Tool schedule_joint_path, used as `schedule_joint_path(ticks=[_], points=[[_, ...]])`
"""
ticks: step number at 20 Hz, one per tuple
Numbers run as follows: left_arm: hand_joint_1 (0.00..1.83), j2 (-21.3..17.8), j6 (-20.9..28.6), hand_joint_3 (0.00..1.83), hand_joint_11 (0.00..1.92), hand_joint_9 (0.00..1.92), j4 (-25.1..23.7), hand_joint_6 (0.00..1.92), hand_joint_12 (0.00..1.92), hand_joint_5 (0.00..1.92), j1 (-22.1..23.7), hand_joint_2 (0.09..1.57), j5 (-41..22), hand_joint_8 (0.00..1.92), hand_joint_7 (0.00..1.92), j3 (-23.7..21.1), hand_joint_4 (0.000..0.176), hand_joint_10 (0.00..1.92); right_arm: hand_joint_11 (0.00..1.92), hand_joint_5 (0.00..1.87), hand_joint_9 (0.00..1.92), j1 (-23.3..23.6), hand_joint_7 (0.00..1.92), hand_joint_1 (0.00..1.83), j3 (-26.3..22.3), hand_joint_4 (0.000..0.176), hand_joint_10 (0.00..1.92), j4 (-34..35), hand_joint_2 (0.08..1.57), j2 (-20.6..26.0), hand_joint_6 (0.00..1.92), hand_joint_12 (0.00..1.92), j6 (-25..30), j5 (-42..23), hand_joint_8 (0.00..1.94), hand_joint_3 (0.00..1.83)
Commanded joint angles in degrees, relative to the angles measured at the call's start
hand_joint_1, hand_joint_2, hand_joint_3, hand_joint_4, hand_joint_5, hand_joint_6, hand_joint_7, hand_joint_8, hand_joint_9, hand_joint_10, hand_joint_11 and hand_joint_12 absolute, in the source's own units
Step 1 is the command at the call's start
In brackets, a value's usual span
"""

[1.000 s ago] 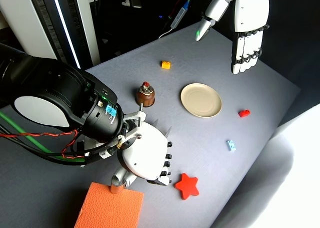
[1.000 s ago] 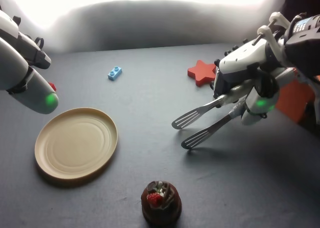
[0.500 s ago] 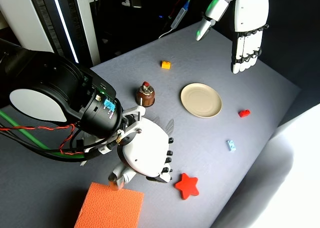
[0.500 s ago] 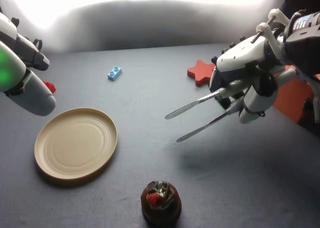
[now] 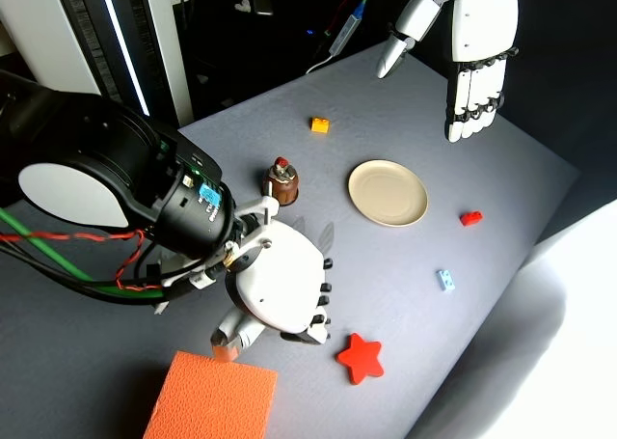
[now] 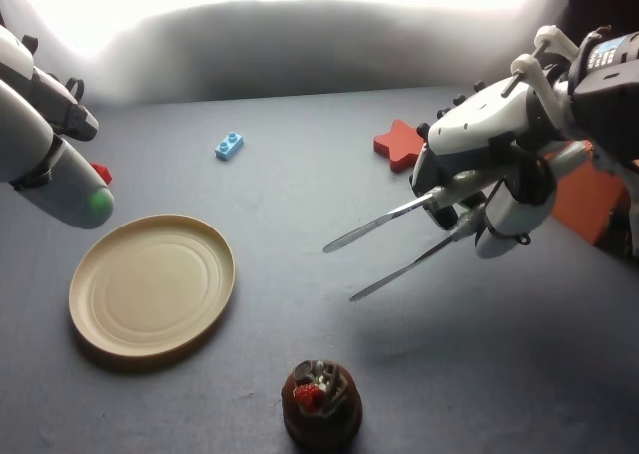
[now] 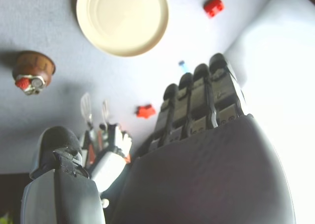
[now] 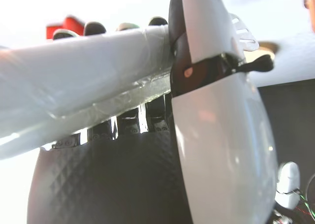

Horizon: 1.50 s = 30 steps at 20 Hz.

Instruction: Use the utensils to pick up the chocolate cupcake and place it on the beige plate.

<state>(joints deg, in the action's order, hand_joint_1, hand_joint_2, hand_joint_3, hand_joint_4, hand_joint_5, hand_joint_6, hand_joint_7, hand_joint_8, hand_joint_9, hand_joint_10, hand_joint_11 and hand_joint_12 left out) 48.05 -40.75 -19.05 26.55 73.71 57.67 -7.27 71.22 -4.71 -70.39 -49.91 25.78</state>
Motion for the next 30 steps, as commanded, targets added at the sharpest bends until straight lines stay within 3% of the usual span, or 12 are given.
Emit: schedule_joint_path(ticks=[1, 14, 19, 20, 22, 23, 24, 25, 26, 27, 28, 30], points=[[0.32, -0.6, 0.0, 0.00, 0.00, 0.00, -1.7, 0.00, 0.00, 0.00, 0.4, 0.99, -2.4, 0.00, 0.00, -0.3, 0.000, 0.00, 0.30, 0.63, 0.37, 1.2, 0.68, 1.15, -0.6, 0.000, 1.47, -0.2, 1.29, 0.8, 1.33, 1.71, 0.6, -4.8, 1.65, 0.00], [0.33, -0.6, 0.0, 0.00, 0.00, 0.00, -1.7, 0.00, 0.00, 0.00, 0.4, 0.99, -2.4, 0.00, 0.00, -0.4, 0.000, 0.00, 0.33, 0.62, 0.40, 5.4, 0.70, 1.14, -12.2, 0.000, 1.32, -0.1, 1.29, 9.1, 1.36, 1.66, 2.8, -1.7, 1.60, 0.00], [0.31, -0.6, 0.0, 0.00, 0.00, 0.00, -1.7, 0.00, 0.00, 0.00, 0.5, 1.00, -2.4, 0.00, 0.00, -0.6, 0.000, 0.00, 0.32, 0.60, 0.41, 6.0, 0.72, 1.14, -13.9, 0.000, 1.35, 7.0, 1.29, 10.0, 1.40, 1.67, 2.8, -1.0, 1.57, 0.00], [0.32, -0.7, 0.0, 0.00, 0.00, 0.00, -1.7, 0.00, 0.00, 0.00, 0.4, 1.00, -2.4, 0.00, 0.00, -0.6, 0.000, 0.00, 0.32, 0.45, 0.40, 5.9, 0.70, 1.26, -13.9, 0.000, 1.34, 8.8, 1.26, 10.0, 1.08, 1.63, 2.8, -0.8, 1.47, 0.00], [0.35, -0.7, 0.1, 0.00, 0.00, 0.00, -1.7, 0.00, 0.00, 0.00, 0.4, 1.00, -2.4, 0.00, 0.00, -0.6, 0.000, 0.00, 0.37, 0.46, 0.43, 5.9, 0.71, 1.30, -13.9, 0.000, 1.32, 10.9, 1.24, 9.9, 0.92, 1.59, 2.8, -0.7, 1.43, 0.00], [0.32, -0.7, 0.1, 0.00, 0.00, 0.00, -1.7, 0.00, 0.00, 0.00, 0.4, 1.01, -2.4, 0.00, 0.00, -0.7, 0.000, 0.00, 0.38, 0.57, 0.41, 5.7, 0.69, 1.16, -13.9, 0.000, 1.37, 11.0, 1.29, 9.9, 1.32, 1.64, 2.8, -0.8, 1.57, 0.00], [0.32, -0.7, 0.1, 0.01, 0.00, 0.00, -1.7, 0.00, 0.00, 0.00, 0.4, 1.01, -2.4, 0.00, 0.00, -0.7, 0.000, 0.00, 0.38, 0.57, 0.40, 5.4, 0.68, 1.13, -13.9, 0.000, 1.39, 11.0, 1.31, 9.9, 1.42, 1.66, 2.7, -1.2, 1.61, 0.00], [0.30, -0.7, 0.2, 0.01, 0.00, 0.00, -1.7, 0.00, 0.00, 0.00, 0.4, 1.01, -2.4, 0.00, 0.00, -0.7, 0.000, 0.00, 0.34, 0.41, 0.35, 5.0, 0.42, 1.23, -13.9, 0.000, 1.38, 11.0, 1.15, 9.9, 1.15, 1.65, 2.1, -1.6, 1.40, 0.00], [0.28, -0.7, 0.2, 0.01, 0.00, 0.00, -1.7, 0.00, 0.00, 0.00, 0.4, 1.02, -2.4, 0.00, 0.00, -0.8, 0.000, 0.00, 0.33, 0.41, 0.34, 4.7, 0.37, 1.24, -13.9, 0.000, 1.37, 11.0, 1.12, 9.8, 0.95, 1.63, 1.5, -1.8, 1.32, 0.00], [0.30, -0.7, 0.2, 0.01, 0.00, 0.00, -1.7, 0.00, 0.00, 0.00, 0.4, 1.02, -2.4, 0.00, 0.00, -0.8, 0.000, 0.00, 0.32, 0.43, 0.35, 4.6, 0.62, 1.28, -13.9, 0.000, 1.40, 11.0, 1.22, 9.8, 0.90, 1.67, 1.1, -1.8, 1.43, 0.00], [0.27, -0.7, 0.2, 0.01, 0.00, 0.00, -1.7, 0.00, 0.00, 0.00, 0.4, 1.03, -2.4, 0.00, 0.00, -0.8, 0.000, 0.00, 0.35, 0.61, 0.38, 4.5, 0.68, 1.18, -14.1, 0.000, 1.44, 11.0, 1.27, 9.8, 1.23, 1.67, -0.2, -1.9, 1.58, 0.01], [0.30, -0.7, 0.2, 0.00, 0.00, 0.00, -1.7, 0.00, 0.00, 0.00, 0.4, 1.01, -2.4, 0.00, 0.00, -0.7, 0.000, 0.00, 0.32, 0.67, 0.36, 4.3, 0.65, 1.14, -14.6, 0.000, 1.45, 11.0, 1.29, 9.8, 1.29, 1.68, -2.5, -2.6, 1.67, 0.00]])
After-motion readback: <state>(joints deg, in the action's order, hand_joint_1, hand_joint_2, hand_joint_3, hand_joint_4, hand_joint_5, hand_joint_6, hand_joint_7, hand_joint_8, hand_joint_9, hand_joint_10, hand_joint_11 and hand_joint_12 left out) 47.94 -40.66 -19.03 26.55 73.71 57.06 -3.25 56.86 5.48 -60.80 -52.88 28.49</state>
